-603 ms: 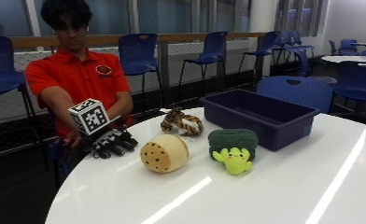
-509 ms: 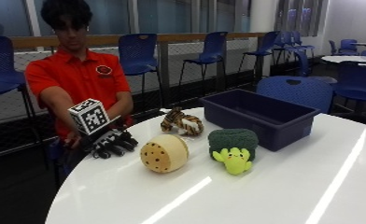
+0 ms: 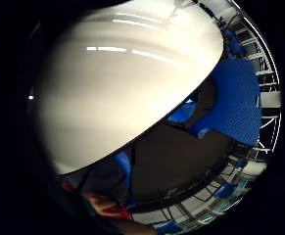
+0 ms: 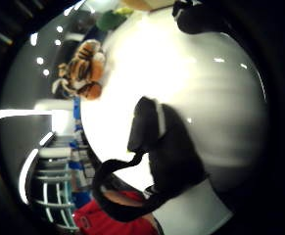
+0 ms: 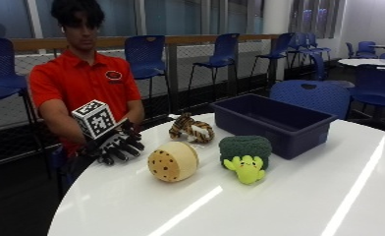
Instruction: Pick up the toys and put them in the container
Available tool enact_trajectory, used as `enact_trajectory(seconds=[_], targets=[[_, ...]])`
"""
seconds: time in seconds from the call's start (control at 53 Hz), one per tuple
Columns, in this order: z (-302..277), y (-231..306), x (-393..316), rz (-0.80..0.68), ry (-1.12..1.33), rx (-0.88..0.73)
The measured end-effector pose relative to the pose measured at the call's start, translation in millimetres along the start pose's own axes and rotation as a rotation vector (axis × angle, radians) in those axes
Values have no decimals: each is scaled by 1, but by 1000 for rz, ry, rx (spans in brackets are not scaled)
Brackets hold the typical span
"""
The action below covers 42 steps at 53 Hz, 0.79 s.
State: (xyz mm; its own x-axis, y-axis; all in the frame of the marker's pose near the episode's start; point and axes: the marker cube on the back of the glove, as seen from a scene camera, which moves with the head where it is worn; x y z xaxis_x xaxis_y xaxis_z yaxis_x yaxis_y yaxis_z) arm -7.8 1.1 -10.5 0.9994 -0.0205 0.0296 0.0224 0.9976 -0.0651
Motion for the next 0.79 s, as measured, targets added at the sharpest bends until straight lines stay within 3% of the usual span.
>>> enact_trajectory(seconds=[0.339, 0.528, 0.792], targets=[[-50, 7, -41, -9, 58, -24], [-100, -17, -98, -58, 123, -10], [-97, -56, -146, -113, 150, -53]])
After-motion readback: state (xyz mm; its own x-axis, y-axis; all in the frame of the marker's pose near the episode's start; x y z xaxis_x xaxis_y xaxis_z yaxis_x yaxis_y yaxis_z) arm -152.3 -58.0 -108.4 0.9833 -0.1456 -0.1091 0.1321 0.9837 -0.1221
